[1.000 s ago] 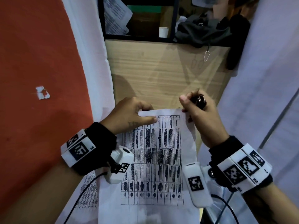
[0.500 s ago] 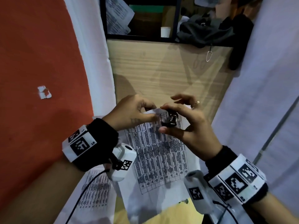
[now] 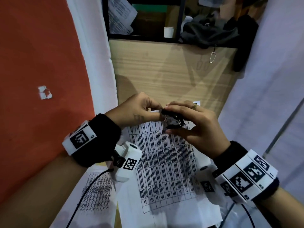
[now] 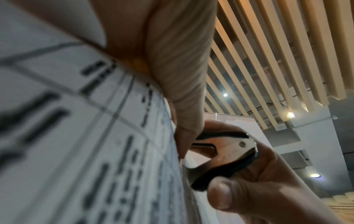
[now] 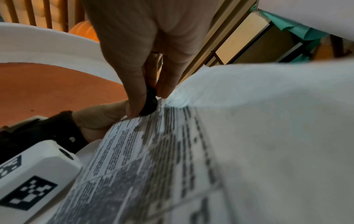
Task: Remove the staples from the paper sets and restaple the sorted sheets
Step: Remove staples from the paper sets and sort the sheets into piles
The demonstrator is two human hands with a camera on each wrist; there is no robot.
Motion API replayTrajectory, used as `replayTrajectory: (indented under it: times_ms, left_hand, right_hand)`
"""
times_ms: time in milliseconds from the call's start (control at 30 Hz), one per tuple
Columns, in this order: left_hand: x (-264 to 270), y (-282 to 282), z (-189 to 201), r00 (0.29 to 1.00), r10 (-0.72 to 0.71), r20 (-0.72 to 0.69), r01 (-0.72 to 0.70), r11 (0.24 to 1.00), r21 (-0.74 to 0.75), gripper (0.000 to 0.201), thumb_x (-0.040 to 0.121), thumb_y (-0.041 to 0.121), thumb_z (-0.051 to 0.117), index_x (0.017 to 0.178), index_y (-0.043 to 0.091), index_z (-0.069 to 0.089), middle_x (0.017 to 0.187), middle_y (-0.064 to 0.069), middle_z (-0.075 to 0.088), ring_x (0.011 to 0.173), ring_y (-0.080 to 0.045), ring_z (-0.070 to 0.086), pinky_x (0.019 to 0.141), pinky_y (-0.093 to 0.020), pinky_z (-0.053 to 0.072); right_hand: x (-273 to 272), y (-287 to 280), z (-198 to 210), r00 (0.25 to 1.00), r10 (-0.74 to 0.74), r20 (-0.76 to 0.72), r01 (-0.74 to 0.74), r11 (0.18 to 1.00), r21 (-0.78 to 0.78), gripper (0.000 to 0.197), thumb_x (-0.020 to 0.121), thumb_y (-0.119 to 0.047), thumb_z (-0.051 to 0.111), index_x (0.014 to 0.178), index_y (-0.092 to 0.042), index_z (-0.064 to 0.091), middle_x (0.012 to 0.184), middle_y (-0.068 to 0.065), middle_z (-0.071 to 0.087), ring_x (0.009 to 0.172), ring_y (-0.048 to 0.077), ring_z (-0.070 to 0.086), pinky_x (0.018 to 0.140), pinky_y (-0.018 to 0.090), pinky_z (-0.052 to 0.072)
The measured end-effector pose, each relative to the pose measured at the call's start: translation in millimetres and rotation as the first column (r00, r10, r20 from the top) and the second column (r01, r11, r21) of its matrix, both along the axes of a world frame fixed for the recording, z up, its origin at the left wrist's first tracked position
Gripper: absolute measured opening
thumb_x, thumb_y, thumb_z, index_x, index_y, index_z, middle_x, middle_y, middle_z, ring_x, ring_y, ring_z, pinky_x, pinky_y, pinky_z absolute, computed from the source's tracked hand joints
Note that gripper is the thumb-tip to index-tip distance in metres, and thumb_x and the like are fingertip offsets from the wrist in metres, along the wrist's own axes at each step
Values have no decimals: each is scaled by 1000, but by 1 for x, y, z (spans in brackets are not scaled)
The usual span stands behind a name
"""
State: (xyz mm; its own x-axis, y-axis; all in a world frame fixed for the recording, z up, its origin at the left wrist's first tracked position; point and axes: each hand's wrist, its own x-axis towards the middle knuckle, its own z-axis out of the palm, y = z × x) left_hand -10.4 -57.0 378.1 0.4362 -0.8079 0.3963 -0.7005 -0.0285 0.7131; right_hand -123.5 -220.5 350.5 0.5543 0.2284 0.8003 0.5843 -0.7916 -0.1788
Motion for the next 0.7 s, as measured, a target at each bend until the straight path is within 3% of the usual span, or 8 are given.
replayTrajectory:
  times_ms: [100, 200, 333, 467, 600, 700]
  left_hand:
    - [-3, 0, 4, 1000, 4, 7, -4, 999, 41, 24, 68, 45, 70, 69, 21, 73, 59, -1, 47, 59, -13, 38, 54, -26, 27]
    - [-5, 0, 8, 1000, -5, 8, 4, 998, 66, 14, 76, 25, 73, 64, 22, 70, 55, 9, 51, 55, -1, 42, 53, -19, 32]
    - [-8, 1, 9, 999, -38, -38, 40, 997, 71, 7, 73, 21, 70, 69, 16, 72, 65, -7, 53, 64, -15, 44, 59, -26, 33]
    - [-11, 2, 8, 993, -80, -87, 85, 995, 51, 11, 73, 0, 75, 82, -4, 69, 75, -11, 62, 71, -12, 54, 66, -22, 43]
    - [-10, 1, 6, 992, -75, -100, 80, 996, 49, 11, 70, 1, 75, 78, 5, 69, 75, -9, 64, 73, -14, 56, 69, -25, 43]
    - [-10, 0, 4, 987, -81, -136, 87, 995, 39, 15, 70, 0, 75, 82, -2, 68, 78, -14, 64, 75, -17, 57, 70, -27, 44]
  right_hand:
    - [1, -2, 3, 1000, 16, 19, -15, 998, -58, 45, 72, -24, 75, 111, -2, 65, 110, 1, 60, 105, 12, 57, 93, 25, 47]
    - [3, -2, 5, 999, -2, 43, 6, 995, -104, 41, 72, -20, 74, 107, -1, 67, 107, 7, 64, 102, 14, 58, 90, 27, 48]
    - [3, -3, 9, 998, -17, 64, 27, 986, -163, 38, 77, -27, 66, 106, -3, 69, 106, 9, 67, 99, 15, 60, 85, 31, 49]
    - [3, -4, 11, 996, -29, 87, 47, 977, -206, 35, 78, -29, 65, 102, -4, 70, 103, 8, 68, 95, 17, 61, 80, 36, 50]
    - [3, -3, 12, 995, -36, 89, 57, 965, -257, 33, 80, -29, 62, 100, -5, 70, 101, 8, 68, 90, 24, 65, 73, 39, 53]
    - [5, -2, 11, 989, -55, 134, 94, 947, -306, 28, 80, -25, 66, 98, -4, 70, 98, 8, 69, 85, 27, 66, 69, 38, 53]
